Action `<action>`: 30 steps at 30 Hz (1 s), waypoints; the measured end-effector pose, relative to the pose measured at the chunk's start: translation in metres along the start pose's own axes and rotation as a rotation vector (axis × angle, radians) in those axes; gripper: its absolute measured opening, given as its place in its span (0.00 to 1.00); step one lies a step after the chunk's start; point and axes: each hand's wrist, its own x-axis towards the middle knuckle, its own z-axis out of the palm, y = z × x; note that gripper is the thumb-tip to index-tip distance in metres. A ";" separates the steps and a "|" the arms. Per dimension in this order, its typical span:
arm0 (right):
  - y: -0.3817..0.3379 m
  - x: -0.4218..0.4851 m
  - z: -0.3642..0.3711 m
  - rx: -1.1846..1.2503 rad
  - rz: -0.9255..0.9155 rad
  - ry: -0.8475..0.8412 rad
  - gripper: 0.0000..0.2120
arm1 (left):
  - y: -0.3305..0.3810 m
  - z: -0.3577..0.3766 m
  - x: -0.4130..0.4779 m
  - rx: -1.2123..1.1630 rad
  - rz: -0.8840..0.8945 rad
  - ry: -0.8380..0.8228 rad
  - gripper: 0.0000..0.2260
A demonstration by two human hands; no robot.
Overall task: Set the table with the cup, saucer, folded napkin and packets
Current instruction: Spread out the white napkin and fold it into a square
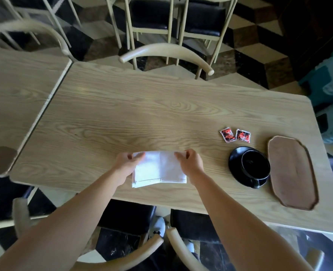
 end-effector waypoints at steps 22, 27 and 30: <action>-0.038 -0.089 -0.057 -0.138 -0.652 0.135 0.11 | 0.108 0.071 -0.093 -0.420 -0.017 -0.434 0.16; -0.037 -0.098 -0.075 0.070 -0.489 0.105 0.08 | 0.100 0.063 -0.090 -0.396 0.010 -0.373 0.11; -0.028 -0.087 -0.081 0.131 -0.319 0.245 0.20 | 0.099 0.055 -0.086 -0.467 0.025 -0.443 0.09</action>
